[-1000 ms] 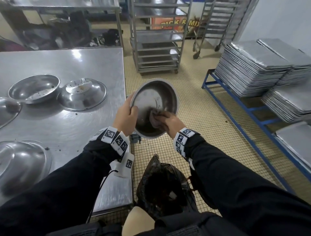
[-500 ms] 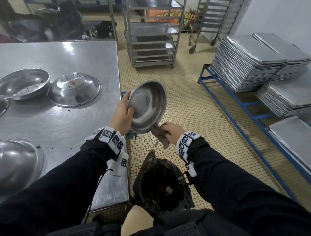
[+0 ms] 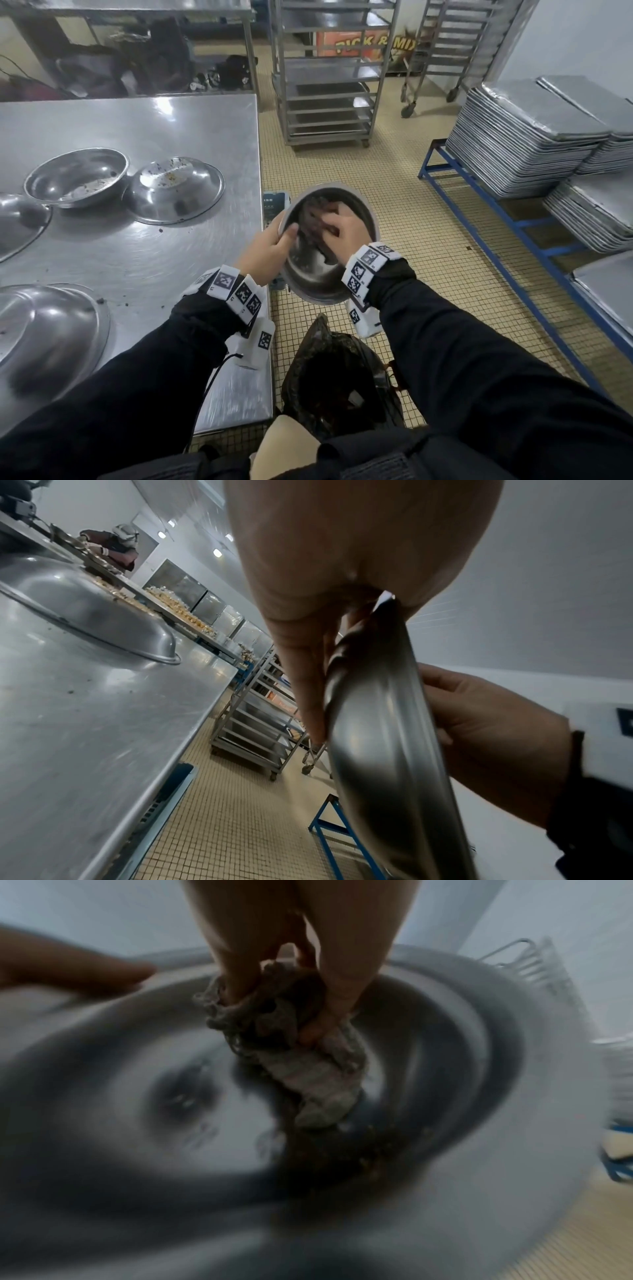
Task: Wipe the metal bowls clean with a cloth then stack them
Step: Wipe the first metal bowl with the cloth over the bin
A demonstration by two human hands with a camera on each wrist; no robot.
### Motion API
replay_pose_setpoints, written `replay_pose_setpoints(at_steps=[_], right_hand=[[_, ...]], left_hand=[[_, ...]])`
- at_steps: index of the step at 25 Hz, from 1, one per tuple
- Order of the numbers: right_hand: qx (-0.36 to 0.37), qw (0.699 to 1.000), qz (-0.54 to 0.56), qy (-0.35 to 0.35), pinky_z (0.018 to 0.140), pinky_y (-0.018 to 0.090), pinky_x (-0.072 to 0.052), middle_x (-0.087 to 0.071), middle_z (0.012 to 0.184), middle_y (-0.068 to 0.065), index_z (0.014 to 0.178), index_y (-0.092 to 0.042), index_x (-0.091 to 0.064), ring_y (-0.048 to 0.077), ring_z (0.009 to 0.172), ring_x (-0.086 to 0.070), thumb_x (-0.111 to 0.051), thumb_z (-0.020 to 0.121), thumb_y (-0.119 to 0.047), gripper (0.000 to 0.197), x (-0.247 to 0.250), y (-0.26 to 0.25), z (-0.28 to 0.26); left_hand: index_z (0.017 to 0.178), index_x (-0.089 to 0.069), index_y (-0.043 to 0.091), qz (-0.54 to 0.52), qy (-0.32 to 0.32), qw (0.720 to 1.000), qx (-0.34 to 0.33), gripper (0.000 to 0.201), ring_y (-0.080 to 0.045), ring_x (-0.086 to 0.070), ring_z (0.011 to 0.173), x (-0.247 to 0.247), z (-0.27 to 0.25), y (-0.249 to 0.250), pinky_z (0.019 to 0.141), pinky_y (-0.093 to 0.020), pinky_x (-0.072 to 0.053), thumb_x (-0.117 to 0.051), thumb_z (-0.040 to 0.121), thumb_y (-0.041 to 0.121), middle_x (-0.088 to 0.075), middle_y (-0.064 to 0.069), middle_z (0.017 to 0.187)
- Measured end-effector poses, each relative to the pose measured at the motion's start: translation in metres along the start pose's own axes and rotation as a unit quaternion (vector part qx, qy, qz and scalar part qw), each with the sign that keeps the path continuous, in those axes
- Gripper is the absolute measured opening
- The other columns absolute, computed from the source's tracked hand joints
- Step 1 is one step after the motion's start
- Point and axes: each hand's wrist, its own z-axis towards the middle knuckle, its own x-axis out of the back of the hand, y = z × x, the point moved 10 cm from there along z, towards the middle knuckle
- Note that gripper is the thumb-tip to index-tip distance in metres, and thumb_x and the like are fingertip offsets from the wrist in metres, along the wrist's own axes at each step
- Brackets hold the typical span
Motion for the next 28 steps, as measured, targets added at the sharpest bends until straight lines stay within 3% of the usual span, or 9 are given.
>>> replay_pose_setpoints(at_steps=[4, 6, 8, 13, 16, 19, 21, 25, 28], right_hand=[[0.094, 0.990, -0.066, -0.078, 0.107, 0.034, -0.036, -0.048, 0.132, 0.008, 0.121, -0.018, -0.063, 0.026, 0.119, -0.042, -0.062, 0.087, -0.017, 0.033, -0.042, -0.020, -0.031], [0.082, 0.985, -0.055, -0.139, 0.109, 0.032, -0.031, -0.045, 0.136, 0.007, 0.124, -0.021, -0.061, 0.025, 0.123, -0.039, -0.060, 0.088, -0.016, 0.037, -0.062, -0.010, -0.049], [0.080, 0.981, -0.041, -0.171, 0.108, 0.038, -0.033, -0.047, 0.137, 0.006, 0.125, -0.024, -0.061, 0.030, 0.121, -0.042, -0.056, 0.090, -0.017, 0.036, -0.071, 0.000, -0.061], [0.070, 0.961, -0.162, -0.215, 0.105, 0.045, -0.033, -0.054, 0.127, 0.002, 0.118, -0.027, -0.064, 0.031, 0.116, -0.044, -0.055, 0.092, -0.026, 0.029, -0.079, 0.029, -0.072], [-0.026, 0.979, -0.070, -0.192, 0.090, 0.042, -0.050, -0.058, 0.113, 0.006, 0.108, -0.013, -0.067, 0.024, 0.100, -0.055, -0.051, 0.094, -0.019, 0.022, -0.059, 0.045, -0.075], [-0.161, 0.983, 0.067, -0.065, 0.071, 0.034, -0.058, -0.058, 0.107, 0.002, 0.105, -0.018, -0.065, 0.018, 0.088, -0.060, -0.049, 0.096, -0.017, 0.019, -0.023, 0.057, -0.077], [-0.146, 0.984, 0.098, -0.027, 0.079, 0.026, -0.055, -0.058, 0.112, -0.002, 0.114, -0.020, -0.064, 0.012, 0.096, -0.057, -0.050, 0.096, -0.017, 0.023, -0.017, 0.040, -0.075], [-0.034, 0.991, 0.078, -0.107, 0.100, 0.041, -0.046, -0.058, 0.128, 0.000, 0.128, -0.020, -0.055, 0.016, 0.111, -0.055, -0.045, 0.097, -0.031, 0.035, -0.062, -0.009, -0.078], [0.069, 0.988, 0.026, -0.138, 0.117, 0.033, -0.017, -0.036, 0.150, -0.002, 0.143, -0.024, -0.037, 0.012, 0.139, -0.029, -0.030, 0.099, -0.042, 0.048, -0.087, -0.028, -0.093]], left_hand=[[0.125, -0.046, 0.032, 0.016, 0.032, 0.999, -0.010, 0.025, -0.007, -0.057, 0.096, 0.007, -0.004, 0.009, 0.093, -0.034, -0.051, -0.035, 0.104, 0.027, -0.059, 0.009, 0.103], [0.134, -0.045, 0.020, 0.052, 0.069, 0.996, -0.014, 0.032, -0.002, -0.052, 0.087, 0.017, -0.007, 0.014, 0.076, -0.012, -0.046, -0.033, 0.104, 0.023, -0.055, 0.007, 0.099], [0.138, -0.043, 0.015, 0.080, 0.092, 0.992, -0.029, 0.036, -0.007, -0.052, 0.091, 0.025, -0.009, 0.016, 0.066, -0.008, -0.041, -0.033, 0.104, 0.016, -0.055, 0.003, 0.104], [0.139, -0.044, 0.017, 0.069, 0.078, 0.994, -0.042, 0.042, -0.011, -0.050, 0.110, 0.029, -0.005, 0.001, 0.084, -0.014, -0.042, -0.035, 0.100, 0.004, -0.056, -0.003, 0.123], [0.144, -0.037, 0.017, 0.058, 0.078, 0.995, -0.027, 0.046, -0.014, -0.047, 0.122, 0.030, -0.001, -0.013, 0.098, -0.029, -0.044, -0.037, 0.099, 0.005, -0.050, -0.005, 0.136], [0.145, -0.030, 0.017, 0.019, 0.081, 0.997, 0.005, 0.043, -0.015, -0.047, 0.115, 0.027, -0.007, -0.022, 0.083, -0.012, -0.044, -0.034, 0.102, 0.010, -0.047, -0.004, 0.130], [0.144, -0.030, 0.016, -0.021, 0.095, 0.995, 0.022, 0.040, -0.014, -0.048, 0.111, 0.025, -0.014, -0.024, 0.071, -0.005, -0.042, -0.032, 0.104, 0.015, -0.046, -0.004, 0.127], [0.135, -0.037, 0.015, -0.090, 0.119, 0.988, 0.048, 0.033, -0.004, -0.054, 0.093, 0.016, -0.023, -0.019, 0.063, -0.007, -0.044, -0.031, 0.105, 0.026, -0.053, 0.006, 0.106], [0.129, -0.042, 0.014, -0.103, 0.134, 0.985, 0.029, 0.030, 0.001, -0.054, 0.085, 0.019, -0.020, -0.009, 0.061, -0.003, -0.044, -0.032, 0.105, 0.027, -0.054, 0.009, 0.098]])
